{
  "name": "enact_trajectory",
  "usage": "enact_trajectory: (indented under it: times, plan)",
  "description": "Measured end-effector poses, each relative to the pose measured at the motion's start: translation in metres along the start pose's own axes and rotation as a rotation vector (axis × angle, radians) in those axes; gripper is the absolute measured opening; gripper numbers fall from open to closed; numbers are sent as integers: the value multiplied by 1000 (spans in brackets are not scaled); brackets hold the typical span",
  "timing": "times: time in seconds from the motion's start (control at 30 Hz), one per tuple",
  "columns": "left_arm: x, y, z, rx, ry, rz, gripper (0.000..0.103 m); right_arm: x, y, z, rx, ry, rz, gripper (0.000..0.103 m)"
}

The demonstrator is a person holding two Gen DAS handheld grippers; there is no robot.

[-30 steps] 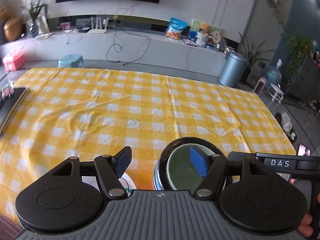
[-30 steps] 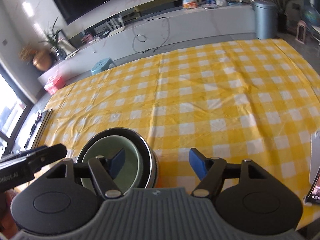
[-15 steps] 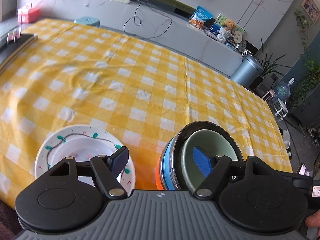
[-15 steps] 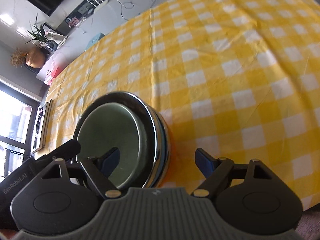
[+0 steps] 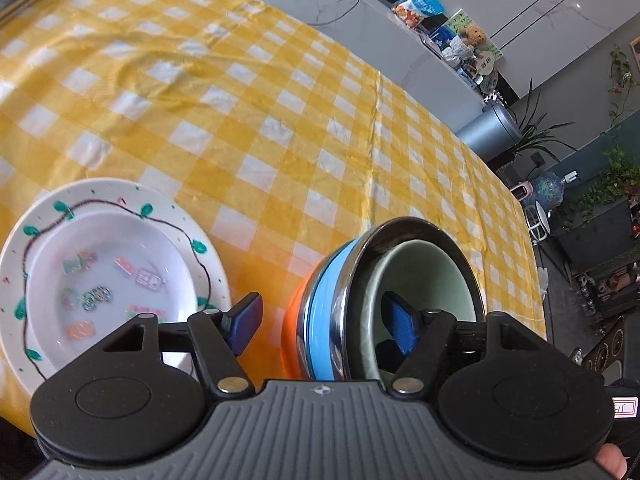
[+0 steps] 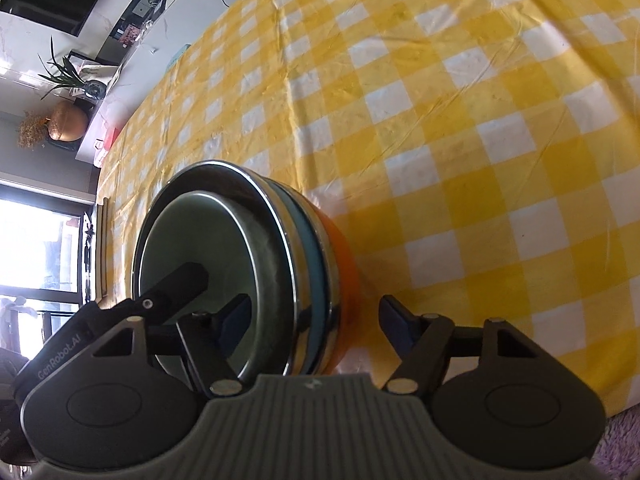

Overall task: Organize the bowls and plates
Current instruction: 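Carry the bowl stack with the left tool onto the sticker plate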

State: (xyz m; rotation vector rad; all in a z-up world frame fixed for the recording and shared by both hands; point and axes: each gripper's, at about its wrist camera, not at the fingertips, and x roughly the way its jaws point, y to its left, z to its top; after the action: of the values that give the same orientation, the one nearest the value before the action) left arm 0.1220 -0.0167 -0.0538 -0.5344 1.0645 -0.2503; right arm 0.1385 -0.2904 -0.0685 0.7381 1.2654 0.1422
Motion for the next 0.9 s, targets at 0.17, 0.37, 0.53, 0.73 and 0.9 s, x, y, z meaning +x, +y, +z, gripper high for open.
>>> enact_trajectory:
  times: [0.17,0.37,0.53,0.73,0.9]
  plan:
    - [9,3,1,-21,39,-14,70,4,-5,4,26,22,27,60]
    - [16,-1,1,-35,64,-24,63,0,-9,5,36,22,38,56]
    - [16,-3,1,-27,64,-15,63,-1,-13,6,52,19,50,54]
    - [14,-2,0,-25,69,-24,60,-7,-17,4,56,7,55,52]
    - [7,-2,-5,-31,69,-23,60,-9,-14,2,36,3,57,51]
